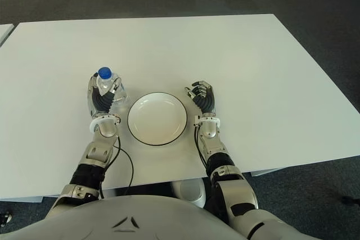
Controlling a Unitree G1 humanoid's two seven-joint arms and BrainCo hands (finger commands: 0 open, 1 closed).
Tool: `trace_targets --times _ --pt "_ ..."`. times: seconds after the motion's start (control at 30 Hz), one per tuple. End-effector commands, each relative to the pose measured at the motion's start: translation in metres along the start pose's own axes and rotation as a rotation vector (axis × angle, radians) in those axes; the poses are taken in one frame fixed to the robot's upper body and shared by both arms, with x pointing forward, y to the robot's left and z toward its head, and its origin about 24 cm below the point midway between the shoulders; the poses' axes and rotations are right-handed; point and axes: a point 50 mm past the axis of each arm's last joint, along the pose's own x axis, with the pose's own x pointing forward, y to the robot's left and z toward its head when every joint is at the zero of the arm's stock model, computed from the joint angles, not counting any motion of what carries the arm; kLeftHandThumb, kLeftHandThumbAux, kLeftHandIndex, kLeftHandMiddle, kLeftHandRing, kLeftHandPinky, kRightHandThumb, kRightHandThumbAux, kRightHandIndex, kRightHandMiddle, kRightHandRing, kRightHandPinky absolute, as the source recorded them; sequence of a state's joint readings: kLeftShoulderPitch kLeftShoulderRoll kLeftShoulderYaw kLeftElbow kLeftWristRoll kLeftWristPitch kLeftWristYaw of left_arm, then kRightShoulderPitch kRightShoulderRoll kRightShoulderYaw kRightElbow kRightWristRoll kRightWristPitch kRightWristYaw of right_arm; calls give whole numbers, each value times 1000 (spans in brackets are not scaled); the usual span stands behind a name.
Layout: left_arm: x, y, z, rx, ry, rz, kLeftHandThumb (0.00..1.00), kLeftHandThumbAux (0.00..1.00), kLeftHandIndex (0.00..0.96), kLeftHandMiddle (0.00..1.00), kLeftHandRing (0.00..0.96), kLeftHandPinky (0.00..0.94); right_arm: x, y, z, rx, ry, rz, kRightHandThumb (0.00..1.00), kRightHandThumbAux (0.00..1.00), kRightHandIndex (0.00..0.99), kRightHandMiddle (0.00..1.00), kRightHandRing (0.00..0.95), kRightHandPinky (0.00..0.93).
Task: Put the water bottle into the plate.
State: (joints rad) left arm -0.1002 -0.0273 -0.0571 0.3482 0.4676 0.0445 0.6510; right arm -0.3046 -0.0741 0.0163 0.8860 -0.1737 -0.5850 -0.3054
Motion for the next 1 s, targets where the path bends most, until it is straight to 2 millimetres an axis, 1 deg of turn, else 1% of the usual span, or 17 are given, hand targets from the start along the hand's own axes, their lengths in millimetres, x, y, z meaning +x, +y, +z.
trace_targets --times 0.03,0.23,0.53,0.6,0.7,0.93,1.0 --pt "4 -4 0 65 -57 17 735 330 0 0 18 83 -6 1 -7 1 38 5 708 728 433 630 647 656" --pt "7 -8 1 144 -105 25 734 325 0 0 10 79 -7 2 -7 -1 41 1 708 728 433 631 647 657" --pt "11 -14 3 280 -172 17 744 326 3 13 44 141 -7 1 -8 6 52 -4 707 728 433 628 642 648" --pt "12 -15 4 303 -190 15 760 333 29 38 68 168 -7 1 -8 7 54 -3 707 728 433 626 640 646" --pt "13 -16 5 324 -208 12 774 342 54 63 87 182 -8 1 -8 8 54 -2 707 728 433 624 638 646" --pt "14 -17 6 357 -222 -1 781 359 89 105 113 214 -8 1 -8 9 56 -5 707 728 433 619 633 638" --pt "15 -18 6 361 -219 -7 784 363 104 125 132 243 -8 1 -8 9 56 -7 706 728 433 618 631 635"
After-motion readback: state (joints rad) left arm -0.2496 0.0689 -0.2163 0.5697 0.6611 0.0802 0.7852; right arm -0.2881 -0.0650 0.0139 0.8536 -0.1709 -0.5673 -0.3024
